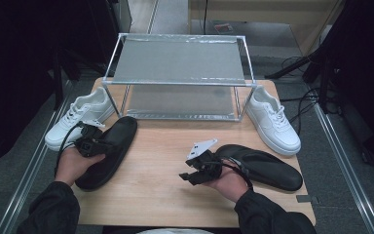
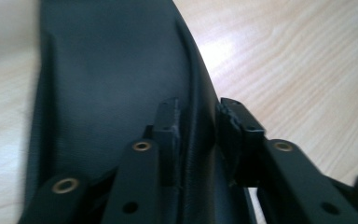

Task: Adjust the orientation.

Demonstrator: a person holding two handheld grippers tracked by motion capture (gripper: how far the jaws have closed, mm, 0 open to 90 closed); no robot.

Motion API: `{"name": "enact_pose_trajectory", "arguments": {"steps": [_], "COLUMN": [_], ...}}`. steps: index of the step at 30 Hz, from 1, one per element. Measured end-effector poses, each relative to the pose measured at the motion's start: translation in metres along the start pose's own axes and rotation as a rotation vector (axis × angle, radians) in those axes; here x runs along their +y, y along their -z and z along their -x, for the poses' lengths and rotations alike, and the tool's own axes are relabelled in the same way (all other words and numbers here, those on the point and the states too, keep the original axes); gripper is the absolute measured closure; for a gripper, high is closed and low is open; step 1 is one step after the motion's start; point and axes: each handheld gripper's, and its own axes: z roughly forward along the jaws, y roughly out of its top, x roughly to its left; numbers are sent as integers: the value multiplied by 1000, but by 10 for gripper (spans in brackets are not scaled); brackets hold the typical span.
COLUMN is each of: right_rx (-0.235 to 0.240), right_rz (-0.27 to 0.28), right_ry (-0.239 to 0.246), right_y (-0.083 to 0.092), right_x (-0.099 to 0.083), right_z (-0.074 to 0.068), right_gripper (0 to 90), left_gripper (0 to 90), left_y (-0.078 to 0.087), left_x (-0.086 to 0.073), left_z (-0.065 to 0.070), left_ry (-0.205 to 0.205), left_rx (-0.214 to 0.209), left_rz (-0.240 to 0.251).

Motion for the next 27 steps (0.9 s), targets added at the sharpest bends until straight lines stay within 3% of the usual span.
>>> {"name": "enact_pose_trajectory", "arguments": {"steps": [6,13,21,25,27], "right_rx": [0,-8,-32,-45,-61], "right_rz": [7,25,37,43,44], "right_ry": [-6,-10,-40,-53,-67], "right_y": [1,4,12,16,20], "right_x": [0,-1,-8,-13,-17], "right_z": [0,1,3,3,3], "right_gripper": [481,479,472,470,469], "left_gripper": [813,821,814,811,810], "left_y": [13,25,4,-7,-17], "left_x": [5,20,42,50,57], "left_z": [3,35,72,84,96], "left_ry": [18,-59,-161,-189,-209], "left_rx": [-52,-102,-188,-214,-240], "left_rz": [14,49,13,-1,-22]}}
